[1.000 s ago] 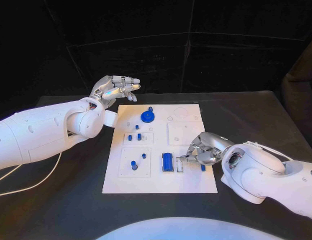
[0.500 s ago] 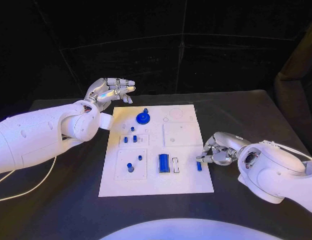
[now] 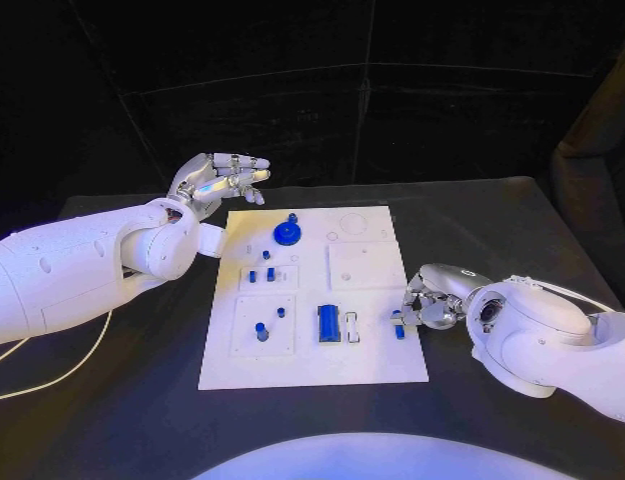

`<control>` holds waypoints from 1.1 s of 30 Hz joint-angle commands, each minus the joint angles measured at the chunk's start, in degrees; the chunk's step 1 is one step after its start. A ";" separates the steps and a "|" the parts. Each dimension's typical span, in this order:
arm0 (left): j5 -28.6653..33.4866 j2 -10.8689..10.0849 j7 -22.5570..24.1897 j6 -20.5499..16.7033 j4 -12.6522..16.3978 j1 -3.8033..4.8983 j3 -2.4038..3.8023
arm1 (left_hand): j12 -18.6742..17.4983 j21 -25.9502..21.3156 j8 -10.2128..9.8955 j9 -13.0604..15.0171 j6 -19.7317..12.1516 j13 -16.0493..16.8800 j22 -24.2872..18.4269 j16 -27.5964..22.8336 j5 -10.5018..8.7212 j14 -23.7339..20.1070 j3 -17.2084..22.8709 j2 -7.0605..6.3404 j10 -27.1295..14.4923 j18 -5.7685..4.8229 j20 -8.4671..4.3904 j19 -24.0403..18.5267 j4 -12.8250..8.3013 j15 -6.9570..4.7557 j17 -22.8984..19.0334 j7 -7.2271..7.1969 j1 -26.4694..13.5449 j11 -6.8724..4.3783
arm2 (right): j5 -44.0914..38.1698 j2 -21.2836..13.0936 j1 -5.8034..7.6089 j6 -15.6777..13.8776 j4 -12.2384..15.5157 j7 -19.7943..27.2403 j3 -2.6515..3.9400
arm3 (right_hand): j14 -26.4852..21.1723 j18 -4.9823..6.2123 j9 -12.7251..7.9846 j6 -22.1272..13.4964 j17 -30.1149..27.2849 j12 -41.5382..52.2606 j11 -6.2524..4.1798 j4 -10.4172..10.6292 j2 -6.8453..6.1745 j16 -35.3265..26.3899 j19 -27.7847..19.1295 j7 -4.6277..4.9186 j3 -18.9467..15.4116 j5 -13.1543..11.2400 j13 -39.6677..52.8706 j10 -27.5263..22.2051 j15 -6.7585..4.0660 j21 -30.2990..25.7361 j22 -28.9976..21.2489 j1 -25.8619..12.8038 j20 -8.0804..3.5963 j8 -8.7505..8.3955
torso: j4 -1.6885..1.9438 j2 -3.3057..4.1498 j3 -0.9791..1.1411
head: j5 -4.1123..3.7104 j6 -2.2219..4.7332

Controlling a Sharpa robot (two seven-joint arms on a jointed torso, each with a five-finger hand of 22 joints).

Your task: Assemble the parts on the task board

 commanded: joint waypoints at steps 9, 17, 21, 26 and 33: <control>0.12 -0.07 0.42 0.68 0.11 0.05 0.04 | 0.32 -0.26 0.21 -0.05 -0.49 -0.04 -0.08 0.24 0.23 -0.44 -0.16 0.19 -0.43 0.72 0.17 -0.43 -0.03 0.11 -0.05 0.05 -0.32 -0.13 | -0.95 1.67 -0.02 5.06 -1.30 -1.89 -0.02 | 3.62 -0.31 0.16 0.47 4.13 -0.39 -0.16 -0.69 -0.16 0.02 0.22 -0.07 -0.43 0.01 0.00 0.31 0.36 0.25 -0.01 1.85 0.42 -0.53 | -0.06 -0.04 -0.01 | 0.29 -0.47; 0.12 -0.11 0.35 0.76 0.08 0.05 0.04 | 0.32 -0.26 0.21 -0.05 -0.49 -0.04 -0.08 0.24 0.23 -0.44 -0.16 0.19 -0.43 0.72 0.17 -0.43 -0.03 0.11 -0.05 0.05 -0.32 -0.13 | -4.26 3.01 -0.08 7.41 -2.21 -2.82 -0.04 | 3.59 -0.30 0.20 0.55 4.03 -0.61 -0.14 -1.44 -0.19 -0.08 0.16 -0.03 -0.64 -0.31 -0.03 0.22 0.37 0.20 -0.06 3.18 0.44 -0.78 | -0.02 -0.06 0.02 | 0.34 -0.52; 0.12 -0.12 0.30 0.83 0.07 0.04 0.04 | 0.32 -0.26 0.21 -0.05 -0.49 -0.04 -0.08 0.24 0.23 -0.44 -0.16 0.19 -0.43 0.72 0.17 -0.43 -0.03 0.11 -0.05 0.05 -0.32 -0.13 | -5.62 3.82 -0.17 8.21 -2.63 -3.06 -0.04 | 3.58 -0.30 0.25 0.66 4.00 -0.68 -0.15 -2.19 0.05 -0.14 0.14 -0.03 -0.66 -0.70 0.04 0.19 0.37 0.19 -0.03 4.52 0.45 -0.98 | -0.03 -0.07 0.01 | 0.34 -0.50; 0.12 -0.15 0.28 0.85 0.06 0.04 0.04 | 0.32 -0.26 0.21 -0.05 -0.49 -0.04 -0.08 0.24 0.23 -0.44 -0.16 0.19 -0.43 0.72 0.17 -0.43 -0.03 0.11 -0.05 0.05 -0.32 -0.13 | -6.87 4.32 -0.25 8.95 -2.82 -3.24 -0.05 | 3.58 -0.31 0.28 0.74 4.03 -0.65 -0.18 -2.99 0.22 -0.16 0.15 -0.04 -0.62 -0.51 0.19 0.20 0.35 0.20 0.04 5.85 0.44 -1.17 | -0.06 -0.09 -0.02 | 0.30 -0.48; 0.12 -0.14 0.25 0.86 0.07 0.03 0.04 | 0.32 -0.26 0.21 -0.05 -0.49 -0.04 -0.08 0.24 0.23 -0.44 -0.16 0.19 -0.43 0.72 0.17 -0.43 -0.03 0.11 -0.05 0.05 -0.32 -0.13 | -8.62 4.81 -0.31 9.95 -2.82 -3.28 -0.05 | 3.53 -0.26 0.21 0.64 3.88 -1.23 -0.18 -4.76 0.47 -0.33 0.02 0.03 -0.27 0.48 -0.03 -0.19 0.33 0.04 -0.16 8.67 0.41 -1.71 | -0.07 -0.07 0.02 | 0.22 -0.41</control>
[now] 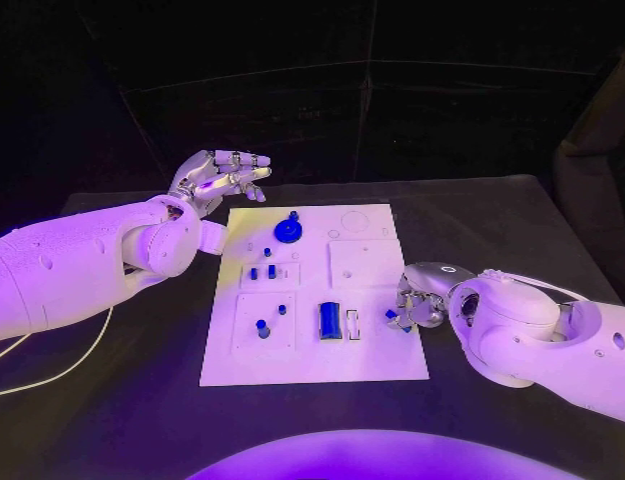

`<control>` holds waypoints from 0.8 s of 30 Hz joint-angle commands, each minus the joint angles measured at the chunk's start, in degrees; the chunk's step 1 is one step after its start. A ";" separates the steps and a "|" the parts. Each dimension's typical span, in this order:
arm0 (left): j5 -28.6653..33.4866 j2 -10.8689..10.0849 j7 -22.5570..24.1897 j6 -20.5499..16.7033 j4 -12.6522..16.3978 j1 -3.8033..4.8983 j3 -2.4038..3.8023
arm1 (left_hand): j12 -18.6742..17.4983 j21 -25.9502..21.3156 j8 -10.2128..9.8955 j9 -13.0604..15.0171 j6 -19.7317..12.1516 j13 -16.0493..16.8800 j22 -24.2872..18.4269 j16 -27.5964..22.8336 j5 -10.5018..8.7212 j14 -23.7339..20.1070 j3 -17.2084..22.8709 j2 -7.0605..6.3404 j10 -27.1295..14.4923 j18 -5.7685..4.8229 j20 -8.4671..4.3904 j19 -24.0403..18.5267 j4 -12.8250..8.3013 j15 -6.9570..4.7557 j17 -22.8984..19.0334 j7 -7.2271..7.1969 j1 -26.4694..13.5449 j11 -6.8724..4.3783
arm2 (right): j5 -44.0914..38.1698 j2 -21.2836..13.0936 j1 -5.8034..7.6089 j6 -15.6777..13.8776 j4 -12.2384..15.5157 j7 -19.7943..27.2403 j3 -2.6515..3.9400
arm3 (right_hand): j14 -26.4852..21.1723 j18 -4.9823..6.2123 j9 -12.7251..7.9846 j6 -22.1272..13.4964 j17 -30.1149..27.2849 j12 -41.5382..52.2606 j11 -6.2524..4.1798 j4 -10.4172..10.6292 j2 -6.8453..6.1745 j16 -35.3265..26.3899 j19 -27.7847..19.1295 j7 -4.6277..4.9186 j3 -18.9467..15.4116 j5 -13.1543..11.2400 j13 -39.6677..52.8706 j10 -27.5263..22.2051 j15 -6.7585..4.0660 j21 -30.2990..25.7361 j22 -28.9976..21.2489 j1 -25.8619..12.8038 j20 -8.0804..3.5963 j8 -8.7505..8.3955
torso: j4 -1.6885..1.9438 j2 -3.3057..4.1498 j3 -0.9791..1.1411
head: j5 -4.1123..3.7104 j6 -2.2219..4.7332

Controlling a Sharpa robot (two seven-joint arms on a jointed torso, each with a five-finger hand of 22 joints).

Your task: Assemble the parts on the task board

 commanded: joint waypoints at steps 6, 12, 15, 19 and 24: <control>0.11 0.02 0.25 0.69 0.10 0.06 0.04 | 0.42 -0.29 0.30 -0.05 -0.52 -0.04 -0.11 0.30 0.23 -0.49 -0.16 0.17 -0.48 0.73 0.17 -0.44 -0.11 0.10 -0.15 0.05 -0.30 -0.13 | -3.08 0.73 -0.36 4.64 -0.41 -1.05 -0.33 | 3.54 -0.27 -0.62 -0.34 4.00 -1.02 -0.14 -2.66 0.99 -0.37 -0.02 0.24 1.84 -0.55 -0.34 -0.67 0.33 0.00 -0.04 4.63 0.40 -1.34 | 0.07 -0.02 0.00 | -0.14 0.01; 0.11 0.03 0.24 0.69 0.09 0.05 0.04 | 0.42 -0.29 0.30 -0.05 -0.52 -0.04 -0.11 0.30 0.23 -0.49 -0.16 0.17 -0.48 0.73 0.17 -0.44 -0.11 0.10 -0.15 0.05 -0.30 -0.13 | -2.54 0.76 -0.37 3.01 -0.14 -1.35 -0.34 | 3.57 -0.33 -0.89 0.12 4.11 -1.30 -0.21 -3.54 2.38 -0.36 0.09 0.20 4.29 -0.08 -0.36 -0.80 0.31 0.14 0.24 6.54 0.37 -1.93 | 0.01 -0.05 0.03 | -0.07 0.14; 0.11 0.04 0.24 0.68 0.09 0.04 0.04 | 0.45 -0.29 0.31 -0.05 -0.55 -0.04 -0.11 0.31 0.23 -0.51 -0.14 0.17 -0.51 0.74 0.16 -0.44 -0.18 0.09 -0.19 0.05 -0.23 -0.13 | -0.15 0.35 -0.37 -0.05 0.38 -1.03 -0.33 | 3.62 -0.36 -1.07 0.47 4.28 -1.03 -0.28 -2.72 2.44 -0.29 0.21 0.09 5.25 1.93 -0.11 -0.43 0.28 0.28 0.46 5.41 0.34 -2.37 | 0.03 -0.04 0.02 | -0.02 0.16; 0.11 0.04 0.25 0.66 0.10 0.03 0.04 | 0.45 -0.29 0.31 -0.05 -0.55 -0.04 -0.11 0.31 0.23 -0.51 -0.14 0.17 -0.51 0.74 0.16 -0.44 -0.18 0.09 -0.19 0.05 -0.23 -0.13 | 4.98 -0.53 -0.36 -5.44 1.26 1.22 -0.32 | 3.74 -0.39 -1.51 0.00 4.74 -0.62 -0.01 -0.28 1.23 -0.04 0.28 0.39 4.94 2.82 0.22 0.07 0.48 0.35 0.58 1.81 0.42 -3.47 | 0.10 -0.04 -0.02 | -0.08 0.26; 0.11 0.03 0.24 0.63 0.11 0.02 0.04 | 0.45 -0.29 0.31 -0.05 -0.55 -0.04 -0.11 0.31 0.23 -0.51 -0.14 0.17 -0.51 0.74 0.16 -0.44 -0.18 0.09 -0.19 0.05 -0.23 -0.13 | 10.01 -1.51 -0.34 -11.58 2.45 3.88 -0.30 | 3.87 -0.45 -1.69 0.64 5.28 0.08 -0.10 0.66 0.44 0.28 0.48 0.25 5.84 4.81 0.85 0.52 0.37 0.60 1.00 1.07 0.37 -4.04 | 0.17 0.00 -0.06 | -0.07 0.35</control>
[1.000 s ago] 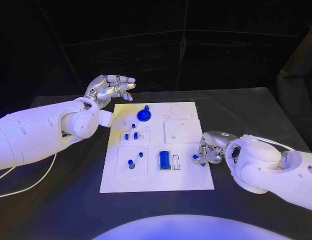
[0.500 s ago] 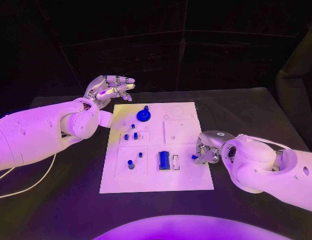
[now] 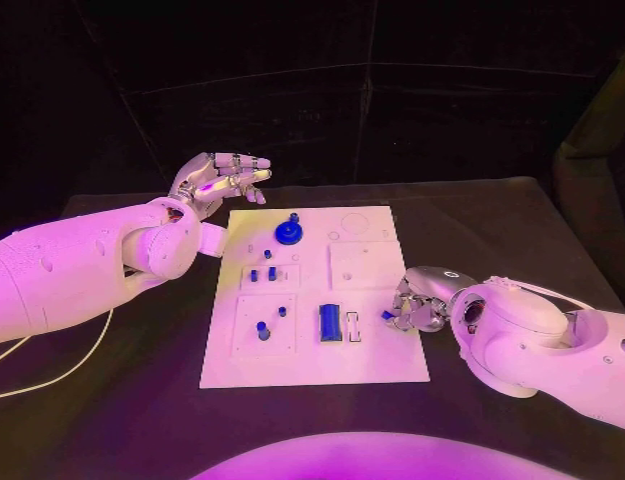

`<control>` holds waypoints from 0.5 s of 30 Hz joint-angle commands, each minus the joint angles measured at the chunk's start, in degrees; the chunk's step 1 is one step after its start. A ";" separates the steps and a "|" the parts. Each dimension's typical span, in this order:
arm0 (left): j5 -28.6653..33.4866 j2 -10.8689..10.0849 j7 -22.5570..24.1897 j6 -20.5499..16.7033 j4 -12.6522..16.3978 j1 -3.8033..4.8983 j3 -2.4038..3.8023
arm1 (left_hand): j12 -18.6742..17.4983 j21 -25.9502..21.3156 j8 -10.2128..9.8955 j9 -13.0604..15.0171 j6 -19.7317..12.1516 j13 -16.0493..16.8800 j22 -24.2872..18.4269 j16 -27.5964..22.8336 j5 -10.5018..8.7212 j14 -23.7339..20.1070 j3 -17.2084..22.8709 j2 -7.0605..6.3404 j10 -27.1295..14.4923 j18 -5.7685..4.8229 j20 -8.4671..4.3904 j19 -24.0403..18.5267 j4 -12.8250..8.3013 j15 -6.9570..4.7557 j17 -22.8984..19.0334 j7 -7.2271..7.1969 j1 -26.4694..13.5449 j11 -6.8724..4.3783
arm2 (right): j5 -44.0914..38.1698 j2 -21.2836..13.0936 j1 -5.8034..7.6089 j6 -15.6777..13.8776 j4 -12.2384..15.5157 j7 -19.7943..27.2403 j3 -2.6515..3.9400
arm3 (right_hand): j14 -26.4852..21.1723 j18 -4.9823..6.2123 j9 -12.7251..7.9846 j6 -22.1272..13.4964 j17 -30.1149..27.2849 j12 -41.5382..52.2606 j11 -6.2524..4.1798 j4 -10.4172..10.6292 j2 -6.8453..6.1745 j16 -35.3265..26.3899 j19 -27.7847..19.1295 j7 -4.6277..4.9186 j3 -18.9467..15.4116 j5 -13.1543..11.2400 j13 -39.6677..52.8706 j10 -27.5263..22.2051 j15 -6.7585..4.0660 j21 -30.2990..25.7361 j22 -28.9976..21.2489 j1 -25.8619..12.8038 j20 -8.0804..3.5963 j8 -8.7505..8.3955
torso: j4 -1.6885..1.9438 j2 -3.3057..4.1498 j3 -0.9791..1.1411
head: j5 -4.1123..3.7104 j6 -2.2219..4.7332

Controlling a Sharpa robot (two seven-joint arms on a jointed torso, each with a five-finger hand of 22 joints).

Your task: Assemble the parts on the task board

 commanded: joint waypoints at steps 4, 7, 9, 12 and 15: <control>0.11 0.00 0.28 0.54 0.13 0.06 0.04 | 0.19 -0.29 0.32 -0.05 -0.33 -0.04 -0.06 0.31 0.23 -0.31 -0.14 0.17 -0.30 0.74 -0.03 -0.25 -0.18 -0.11 -0.08 -0.16 -0.22 0.07 | 10.85 -0.74 0.08 -10.40 1.38 4.26 0.02 | 4.06 -0.50 0.01 1.07 5.67 0.95 -0.15 1.25 -1.30 0.50 0.63 -0.13 1.19 3.13 0.84 0.83 -0.06 0.37 0.53 -1.56 0.26 -0.91 | 0.00 0.09 -0.03 | 0.29 0.02; 0.11 -0.02 0.28 0.52 0.16 0.06 0.04 | 0.19 -0.29 0.32 -0.05 -0.33 -0.04 -0.06 0.31 0.23 -0.31 -0.14 0.17 -0.30 0.74 -0.03 -0.25 -0.18 -0.11 -0.08 -0.16 -0.22 0.07 | 12.80 -0.66 0.08 -11.11 1.67 4.41 0.02 | 4.07 -0.52 -0.02 1.38 5.75 1.12 -0.17 1.71 -1.80 0.54 0.68 -0.15 1.51 4.33 1.05 0.97 -0.09 0.44 0.65 -2.00 0.22 -1.18 | -0.05 0.07 -0.02 | 0.44 -0.09; 0.11 -0.04 0.29 0.51 0.17 0.06 0.04 | 0.19 -0.29 0.32 -0.05 -0.33 -0.04 -0.06 0.31 0.23 -0.31 -0.14 0.17 -0.30 0.74 -0.03 -0.25 -0.18 -0.11 -0.08 -0.16 -0.22 0.07 | 13.64 -0.51 0.08 -11.12 1.72 4.34 0.02 | 4.07 -0.52 -0.03 1.41 5.72 1.15 -0.16 1.76 -1.86 0.52 0.68 -0.15 1.53 4.41 1.07 0.99 -0.09 0.44 0.65 -2.07 0.22 -1.21 | -0.04 0.07 -0.03 | 0.49 -0.13; 0.11 -0.08 0.29 0.51 0.21 0.06 0.04 | 0.19 -0.29 0.32 -0.05 -0.33 -0.04 -0.06 0.31 0.23 -0.31 -0.14 0.17 -0.30 0.74 -0.03 -0.25 -0.18 -0.11 -0.08 -0.16 -0.22 0.07 | 14.76 -0.15 0.09 -10.81 1.67 4.07 0.02 | 4.07 -0.53 -0.03 1.46 5.71 1.22 -0.17 1.83 -1.93 0.52 0.69 -0.15 1.56 4.52 1.14 1.03 -0.09 0.46 0.69 -2.13 0.21 -1.24 | -0.05 0.09 -0.04 | 0.55 -0.22; 0.11 -0.10 0.29 0.52 0.26 0.07 0.04 | 0.19 -0.29 0.32 -0.05 -0.33 -0.04 -0.06 0.31 0.23 -0.31 -0.14 0.17 -0.30 0.74 -0.03 -0.25 -0.18 -0.11 -0.08 -0.16 -0.22 0.07 | 15.94 0.39 0.09 -10.70 1.49 3.66 0.03 | 4.08 -0.54 -0.02 1.61 5.76 1.34 -0.18 1.98 -2.06 0.54 0.73 -0.18 1.62 4.68 1.24 1.11 -0.10 0.51 0.77 -2.30 0.20 -1.28 | -0.06 0.10 -0.06 | 0.65 -0.26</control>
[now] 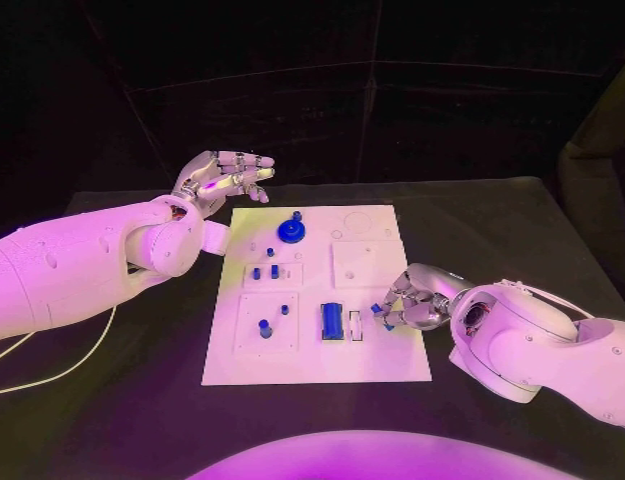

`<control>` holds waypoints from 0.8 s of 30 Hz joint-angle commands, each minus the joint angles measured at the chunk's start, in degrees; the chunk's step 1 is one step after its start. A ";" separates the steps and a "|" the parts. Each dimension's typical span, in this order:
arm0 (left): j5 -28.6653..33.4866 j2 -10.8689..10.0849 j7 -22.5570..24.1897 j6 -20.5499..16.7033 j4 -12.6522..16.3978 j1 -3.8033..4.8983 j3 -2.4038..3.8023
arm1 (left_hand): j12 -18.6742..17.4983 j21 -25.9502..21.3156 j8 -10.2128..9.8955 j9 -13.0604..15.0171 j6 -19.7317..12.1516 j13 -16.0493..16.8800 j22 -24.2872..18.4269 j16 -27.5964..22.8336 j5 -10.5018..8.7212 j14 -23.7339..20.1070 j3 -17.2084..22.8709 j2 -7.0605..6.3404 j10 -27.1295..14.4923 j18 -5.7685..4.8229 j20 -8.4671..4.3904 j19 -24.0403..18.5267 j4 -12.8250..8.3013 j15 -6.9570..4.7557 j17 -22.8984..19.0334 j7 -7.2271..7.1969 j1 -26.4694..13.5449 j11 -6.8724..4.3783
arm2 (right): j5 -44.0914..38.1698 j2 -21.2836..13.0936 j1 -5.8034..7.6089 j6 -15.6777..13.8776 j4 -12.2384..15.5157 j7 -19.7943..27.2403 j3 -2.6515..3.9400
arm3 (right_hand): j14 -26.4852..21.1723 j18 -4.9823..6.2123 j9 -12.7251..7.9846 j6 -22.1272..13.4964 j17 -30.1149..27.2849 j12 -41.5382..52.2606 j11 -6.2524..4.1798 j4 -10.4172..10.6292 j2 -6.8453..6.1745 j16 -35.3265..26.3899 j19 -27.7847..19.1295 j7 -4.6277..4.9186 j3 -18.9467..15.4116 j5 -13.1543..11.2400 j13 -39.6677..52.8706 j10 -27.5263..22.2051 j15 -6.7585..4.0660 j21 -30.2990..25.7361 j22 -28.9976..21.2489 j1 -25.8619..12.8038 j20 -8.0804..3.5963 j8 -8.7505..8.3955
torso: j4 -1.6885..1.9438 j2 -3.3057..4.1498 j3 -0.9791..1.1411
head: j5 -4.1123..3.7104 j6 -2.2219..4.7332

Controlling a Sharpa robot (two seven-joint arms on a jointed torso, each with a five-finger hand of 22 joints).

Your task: Assemble the parts on the task board

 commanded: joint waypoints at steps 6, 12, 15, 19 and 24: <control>0.11 -0.08 0.28 0.52 0.23 0.09 0.05 | 0.19 -0.29 0.32 -0.05 -0.34 -0.04 -0.06 0.31 0.23 -0.31 -0.14 0.17 -0.30 0.74 -0.03 -0.25 -0.18 -0.12 -0.09 -0.16 -0.23 0.07 | 5.32 1.70 0.08 -0.42 -0.70 -0.56 0.01 | 4.14 -0.65 0.10 1.53 6.04 0.98 -0.13 1.34 -0.88 0.46 0.95 -0.26 -0.14 0.37 0.70 1.07 -0.20 0.58 1.34 -1.77 0.14 -0.28 | -0.07 0.01 0.03 | 0.17 -0.24; 0.11 -0.13 0.28 0.55 0.30 0.09 0.05 | 0.19 -0.29 0.32 -0.05 -0.34 -0.04 -0.06 0.31 0.23 -0.31 -0.14 0.17 -0.30 0.74 -0.03 -0.25 -0.18 -0.12 -0.09 -0.16 -0.23 0.07 | 6.20 3.43 0.08 0.98 -1.55 -1.89 0.00 | 4.18 -0.71 0.23 2.13 6.22 1.17 -0.25 2.21 -1.14 0.57 1.07 -0.43 -0.37 0.45 0.89 1.37 -0.30 0.75 1.64 -2.97 0.07 -0.33 | -0.07 0.05 0.09 | 0.30 -0.37; 0.11 -0.14 0.27 0.57 0.32 0.09 0.05 | 0.19 -0.29 0.32 -0.05 -0.34 -0.04 -0.06 0.31 0.23 -0.31 -0.14 0.17 -0.30 0.74 -0.03 -0.25 -0.18 -0.12 -0.09 -0.16 -0.23 0.07 | 6.39 4.17 0.08 1.06 -1.96 -2.43 0.00 | 4.19 -0.73 0.28 2.34 6.30 1.10 -0.31 2.60 -1.08 0.61 1.13 -0.50 -0.42 0.51 0.84 1.45 -0.35 0.83 1.77 -3.47 0.04 -0.36 | -0.09 0.05 0.08 | 0.29 -0.41; 0.11 -0.16 0.17 0.65 0.34 0.09 0.05 | 0.19 -0.29 0.32 -0.05 -0.34 -0.04 -0.06 0.31 0.23 -0.31 -0.14 0.17 -0.30 0.74 -0.03 -0.25 -0.18 -0.12 -0.09 -0.16 -0.23 0.07 | 6.49 4.90 0.09 0.90 -2.48 -2.80 0.01 | 4.22 -0.79 0.42 2.89 6.41 1.56 -0.46 2.96 -0.91 0.68 1.24 -0.72 -0.37 0.67 1.23 1.79 -0.44 0.99 2.05 -3.86 0.01 -0.24 | -0.10 0.02 0.04 | 0.38 -0.51; 0.11 -0.16 -0.08 0.84 0.36 0.10 0.05 | 0.19 -0.29 0.32 -0.05 -0.34 -0.04 -0.06 0.31 0.23 -0.31 -0.14 0.17 -0.30 0.74 -0.03 -0.25 -0.18 -0.12 -0.09 -0.16 -0.23 0.07 | 6.54 5.68 0.10 1.35 -3.04 -3.16 0.01 | 4.22 -0.80 0.51 3.21 6.43 1.65 -0.56 3.13 -0.79 0.69 1.26 -0.85 -0.30 0.82 1.34 1.90 -0.50 1.02 2.11 -4.01 -0.03 -0.17 | -0.11 0.03 0.07 | 0.35 -0.61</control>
